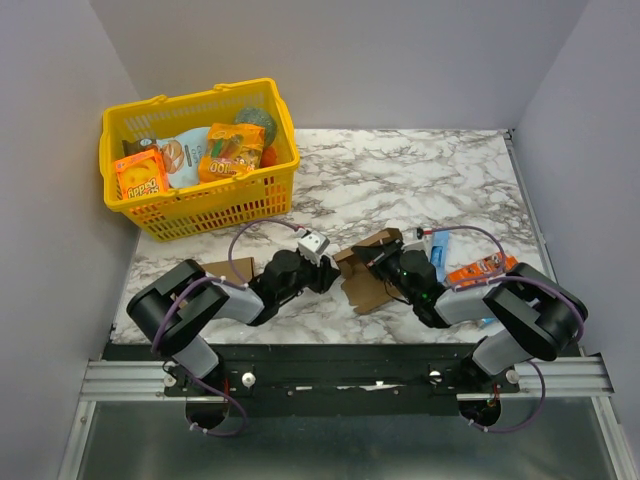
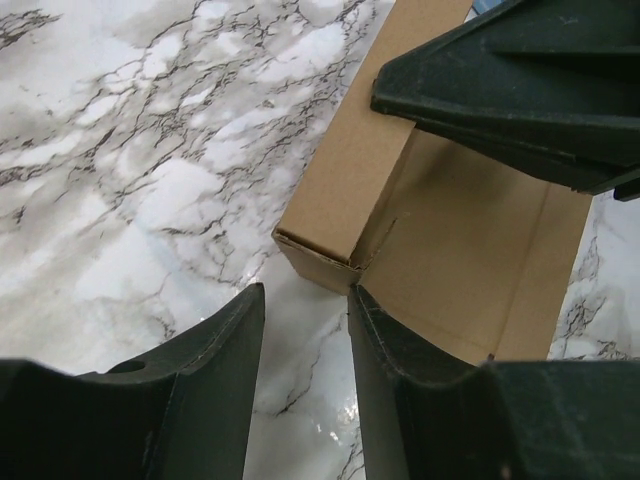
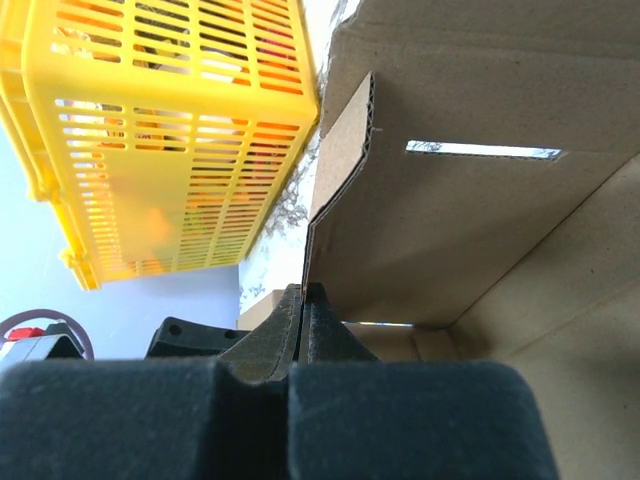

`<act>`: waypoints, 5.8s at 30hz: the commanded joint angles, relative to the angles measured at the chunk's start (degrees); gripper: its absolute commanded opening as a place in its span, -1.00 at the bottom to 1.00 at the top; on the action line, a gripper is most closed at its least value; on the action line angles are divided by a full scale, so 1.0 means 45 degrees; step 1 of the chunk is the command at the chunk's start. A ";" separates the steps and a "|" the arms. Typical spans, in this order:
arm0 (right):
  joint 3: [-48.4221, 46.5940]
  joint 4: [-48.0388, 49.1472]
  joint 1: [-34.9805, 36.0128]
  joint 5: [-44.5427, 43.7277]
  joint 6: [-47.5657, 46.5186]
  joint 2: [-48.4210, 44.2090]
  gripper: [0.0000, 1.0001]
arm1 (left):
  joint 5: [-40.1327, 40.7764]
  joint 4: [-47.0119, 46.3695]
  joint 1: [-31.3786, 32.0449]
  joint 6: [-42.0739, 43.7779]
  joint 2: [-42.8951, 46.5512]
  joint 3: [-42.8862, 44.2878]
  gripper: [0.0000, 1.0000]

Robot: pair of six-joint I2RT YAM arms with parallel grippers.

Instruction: Fold the paper box

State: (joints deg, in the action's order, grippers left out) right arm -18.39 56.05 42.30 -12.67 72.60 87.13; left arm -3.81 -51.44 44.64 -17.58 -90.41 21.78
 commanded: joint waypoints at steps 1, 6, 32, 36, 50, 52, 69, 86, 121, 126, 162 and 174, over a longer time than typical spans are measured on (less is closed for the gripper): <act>0.0357 -0.0308 0.0033 -0.0057 -0.0313 0.0305 -0.99 | -0.0383 -0.0717 -0.0018 0.0528 -0.0455 0.0628 -0.06; 0.0318 -0.0308 0.0033 0.0002 -0.0332 0.0364 -0.99 | -0.0227 -0.0892 0.0001 0.0587 -0.0729 0.0785 -0.13; 0.0591 0.0083 0.0033 0.0002 0.0058 0.0734 -0.99 | 0.1939 -0.3490 0.0508 -0.0487 -0.2760 0.0863 -0.21; 0.0572 0.0064 0.0033 0.0041 0.0059 0.0735 -0.99 | 0.3130 -0.3589 0.0860 -0.0623 -0.2799 0.0902 -0.21; 0.0630 0.0102 0.0033 0.0100 0.0137 0.0715 -0.99 | 0.7448 -0.2104 0.1837 -0.1035 -0.3190 0.1625 -0.43; 0.0650 0.0141 0.0033 0.0100 0.0156 0.0735 -0.99 | 0.7838 -0.2280 0.1915 -0.0917 -0.3326 0.1683 -0.49; 0.0767 -0.0424 0.0032 -0.0193 0.0254 0.0247 -0.99 | 1.1527 -0.0718 0.2111 0.0801 -0.3912 0.2699 -1.00; 0.0670 -0.1303 0.0033 -0.0310 0.0333 -0.0300 -0.99 | 1.3098 -0.1070 0.2130 0.2384 -0.4440 0.3206 -1.00; -0.4037 -1.4801 -0.0026 0.3166 -0.2949 -0.5868 -0.06 | 0.2525 0.6079 -0.0389 0.0587 0.1029 0.1253 -1.00; -0.4038 -1.4780 -0.0026 0.2933 -0.2852 -0.5418 -0.08 | 0.2566 0.6001 -0.0370 0.0568 0.1009 0.1234 -1.00; -0.4487 -1.3512 -0.0201 0.1915 -0.2228 -0.3406 -0.13 | 0.2703 0.5494 -0.0389 0.0412 0.1946 0.0629 -1.00; -0.3473 -1.1130 -0.0377 0.2149 -0.0607 -0.3172 -0.21 | 0.2664 0.5201 -0.0292 0.0314 0.2454 0.0277 -1.00</act>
State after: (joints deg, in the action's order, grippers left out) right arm -36.21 -0.64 41.50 -3.68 66.06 71.90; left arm 8.64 -28.08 43.07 -15.51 -80.86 24.36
